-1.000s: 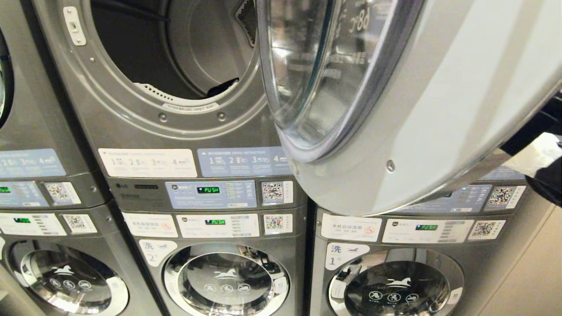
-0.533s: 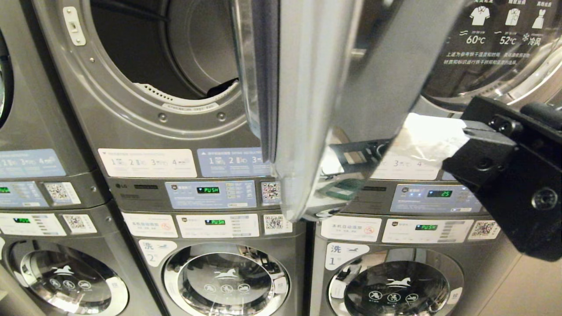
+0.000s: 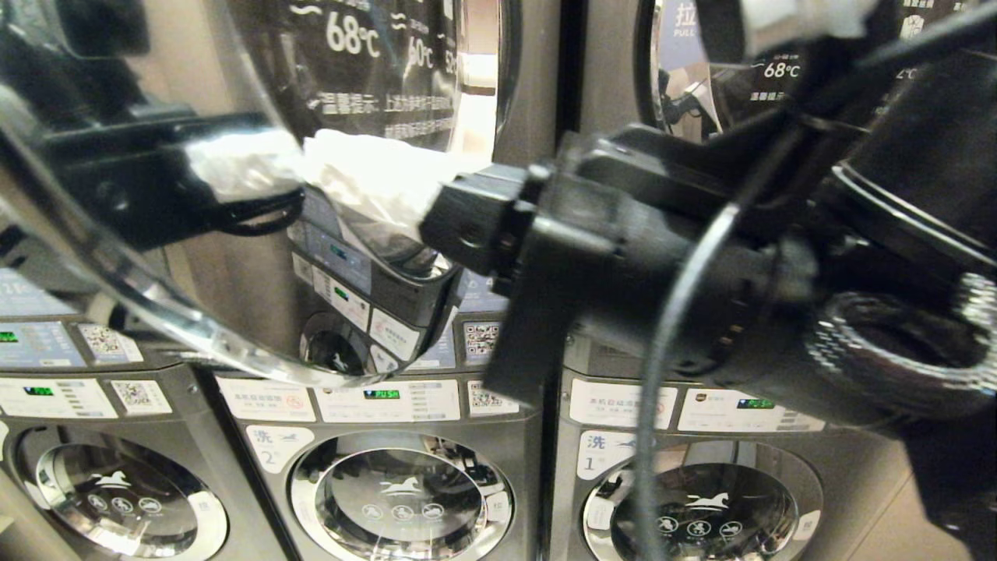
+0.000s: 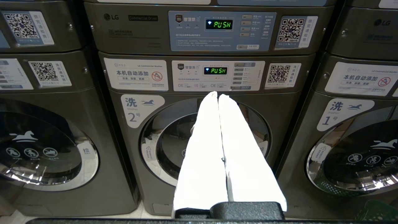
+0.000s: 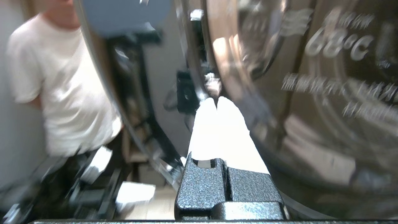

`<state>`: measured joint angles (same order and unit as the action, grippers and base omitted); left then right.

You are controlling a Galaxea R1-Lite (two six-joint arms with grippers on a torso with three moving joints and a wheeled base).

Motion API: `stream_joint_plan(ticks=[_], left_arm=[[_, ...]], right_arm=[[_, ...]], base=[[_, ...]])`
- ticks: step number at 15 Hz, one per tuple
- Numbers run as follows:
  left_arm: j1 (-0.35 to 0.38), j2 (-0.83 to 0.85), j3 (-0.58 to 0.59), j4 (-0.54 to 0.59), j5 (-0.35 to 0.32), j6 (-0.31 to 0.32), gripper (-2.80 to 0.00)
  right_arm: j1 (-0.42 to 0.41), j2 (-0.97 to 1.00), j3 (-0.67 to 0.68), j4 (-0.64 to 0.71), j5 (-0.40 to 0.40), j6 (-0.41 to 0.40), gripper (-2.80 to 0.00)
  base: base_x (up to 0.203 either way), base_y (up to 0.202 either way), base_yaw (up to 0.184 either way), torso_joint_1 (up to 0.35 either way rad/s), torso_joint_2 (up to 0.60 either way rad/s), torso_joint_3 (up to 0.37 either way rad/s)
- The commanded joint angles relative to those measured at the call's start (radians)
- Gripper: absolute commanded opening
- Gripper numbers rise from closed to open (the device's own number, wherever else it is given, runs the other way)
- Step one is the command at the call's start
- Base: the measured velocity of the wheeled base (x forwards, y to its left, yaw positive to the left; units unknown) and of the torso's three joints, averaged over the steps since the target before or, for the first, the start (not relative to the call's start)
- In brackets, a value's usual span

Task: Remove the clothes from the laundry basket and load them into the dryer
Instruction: Close the dryer

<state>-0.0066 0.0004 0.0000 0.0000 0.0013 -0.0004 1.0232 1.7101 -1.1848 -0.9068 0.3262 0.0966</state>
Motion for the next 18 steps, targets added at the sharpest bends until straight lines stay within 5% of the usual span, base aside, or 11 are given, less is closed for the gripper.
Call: stream_joint_plan(ticks=[1, 5, 8, 13, 18], left_arm=[[0.000, 0.000, 0.000, 0.000, 0.000, -0.001, -2.80], [0.000, 0.000, 0.000, 0.000, 0.000, 0.000, -2.80], [0.000, 0.000, 0.000, 0.000, 0.000, 0.000, -2.80], [0.000, 0.000, 0.000, 0.000, 0.000, 0.000, -2.80], [0.000, 0.000, 0.000, 0.000, 0.000, 0.000, -2.80]], right_arm=[[0.053, 0.219, -0.182, -0.018, -0.065, 0.000, -2.80], [0.114, 0.478, -0.534, -0.017, -0.253, -0.011, -2.80], [0.025, 0.394, -0.480, 0.006, -0.317, -0.016, -2.80], [-0.434, 0.143, -0.055, -0.083, -0.304, 0.005, -2.80], [-1.090, -0.052, 0.302, -0.122, -0.110, -0.004, -2.80]], base=[[0.000, 0.000, 0.000, 0.000, 0.00, 0.000], [0.000, 0.000, 0.000, 0.000, 0.00, 0.000], [0.000, 0.000, 0.000, 0.000, 0.00, 0.000], [0.000, 0.000, 0.000, 0.000, 0.00, 0.000], [0.000, 0.000, 0.000, 0.000, 0.00, 0.000]])
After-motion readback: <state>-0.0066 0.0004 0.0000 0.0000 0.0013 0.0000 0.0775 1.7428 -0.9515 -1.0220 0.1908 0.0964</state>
